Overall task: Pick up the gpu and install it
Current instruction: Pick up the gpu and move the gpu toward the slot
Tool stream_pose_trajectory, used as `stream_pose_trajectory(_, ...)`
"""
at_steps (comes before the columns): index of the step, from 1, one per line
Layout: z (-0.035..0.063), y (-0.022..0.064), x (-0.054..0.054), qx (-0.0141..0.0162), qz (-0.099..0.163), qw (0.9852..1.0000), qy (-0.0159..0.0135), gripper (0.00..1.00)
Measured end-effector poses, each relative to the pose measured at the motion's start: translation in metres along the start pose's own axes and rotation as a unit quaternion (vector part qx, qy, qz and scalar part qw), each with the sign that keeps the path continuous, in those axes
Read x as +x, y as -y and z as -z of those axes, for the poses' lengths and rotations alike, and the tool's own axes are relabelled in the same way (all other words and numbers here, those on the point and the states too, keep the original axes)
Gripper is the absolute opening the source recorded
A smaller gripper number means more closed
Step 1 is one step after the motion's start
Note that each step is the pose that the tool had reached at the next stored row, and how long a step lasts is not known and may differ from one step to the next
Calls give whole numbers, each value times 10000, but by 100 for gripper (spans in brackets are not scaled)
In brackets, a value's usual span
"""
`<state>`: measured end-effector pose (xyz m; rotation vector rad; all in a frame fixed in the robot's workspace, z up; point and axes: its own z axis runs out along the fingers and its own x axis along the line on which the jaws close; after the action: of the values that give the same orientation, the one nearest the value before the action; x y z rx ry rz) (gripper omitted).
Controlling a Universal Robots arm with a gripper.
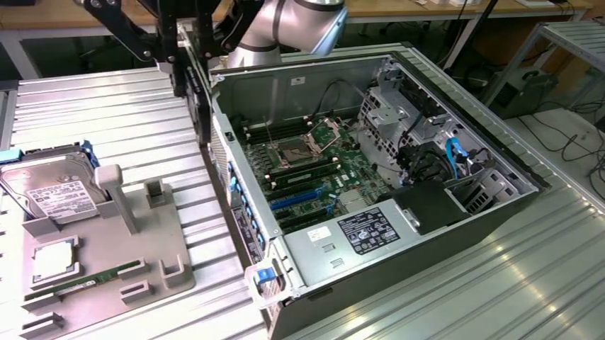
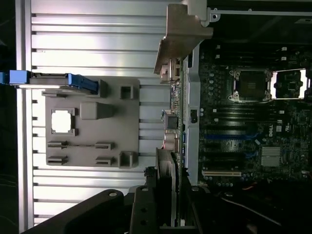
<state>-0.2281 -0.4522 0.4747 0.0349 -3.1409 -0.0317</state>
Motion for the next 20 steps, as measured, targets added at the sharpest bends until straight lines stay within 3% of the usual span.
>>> stream_pose_trajectory(1, 0, 2, -95, 0, 0, 10000, 0, 27)
stream_pose_trajectory(4, -1, 4, -157, 0, 1, 10000, 1, 27)
stream_pose_trajectory(20, -3, 7, -293, 0, 168, 9999, -3, 27)
